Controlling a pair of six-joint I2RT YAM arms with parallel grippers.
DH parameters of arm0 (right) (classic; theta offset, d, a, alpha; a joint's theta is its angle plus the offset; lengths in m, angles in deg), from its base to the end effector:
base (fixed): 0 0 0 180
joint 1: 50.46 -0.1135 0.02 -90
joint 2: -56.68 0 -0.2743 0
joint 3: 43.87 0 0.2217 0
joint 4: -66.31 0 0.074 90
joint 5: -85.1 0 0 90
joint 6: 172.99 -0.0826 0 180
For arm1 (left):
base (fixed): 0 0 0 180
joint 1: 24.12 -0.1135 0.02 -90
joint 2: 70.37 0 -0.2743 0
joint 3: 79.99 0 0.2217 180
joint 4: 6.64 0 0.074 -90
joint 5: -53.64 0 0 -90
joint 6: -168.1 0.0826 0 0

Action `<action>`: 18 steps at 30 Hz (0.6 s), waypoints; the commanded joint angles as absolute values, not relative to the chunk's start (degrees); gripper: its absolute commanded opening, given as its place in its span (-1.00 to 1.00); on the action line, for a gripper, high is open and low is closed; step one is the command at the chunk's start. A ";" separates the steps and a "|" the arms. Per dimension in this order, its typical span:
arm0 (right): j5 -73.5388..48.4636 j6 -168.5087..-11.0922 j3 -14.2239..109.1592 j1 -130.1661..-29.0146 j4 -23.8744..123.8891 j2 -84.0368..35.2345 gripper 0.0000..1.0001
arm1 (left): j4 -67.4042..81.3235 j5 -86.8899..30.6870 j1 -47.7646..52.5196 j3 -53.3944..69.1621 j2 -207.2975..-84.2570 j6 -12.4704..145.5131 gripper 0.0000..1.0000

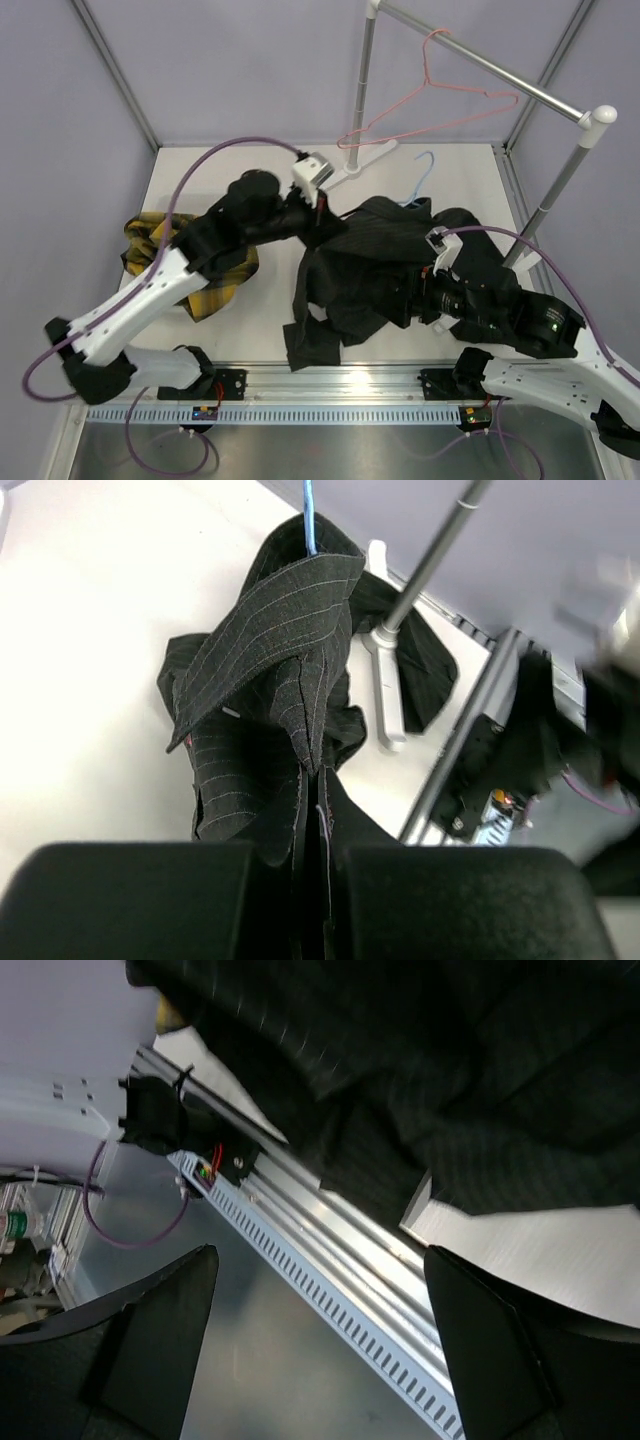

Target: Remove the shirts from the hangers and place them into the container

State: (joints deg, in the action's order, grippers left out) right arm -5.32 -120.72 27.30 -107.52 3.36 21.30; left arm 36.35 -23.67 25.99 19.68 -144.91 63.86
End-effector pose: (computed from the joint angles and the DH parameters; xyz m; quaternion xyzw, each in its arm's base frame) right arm 0.0623 0.0973 0.3305 -0.1452 0.8409 0.3858 0.3506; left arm 0.1751 -0.2378 0.4246 0.3093 0.7443 -0.3872 0.4477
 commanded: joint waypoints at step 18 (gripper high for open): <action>17.16 -106.45 54.19 -107.68 9.82 -3.35 0.23 | 41.94 -26.70 29.31 2.95 -113.18 56.83 -1.00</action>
State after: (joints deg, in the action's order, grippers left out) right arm 13.17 -108.11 53.96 -107.52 6.62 -4.12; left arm 44.70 -26.58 28.78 3.00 -114.62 58.07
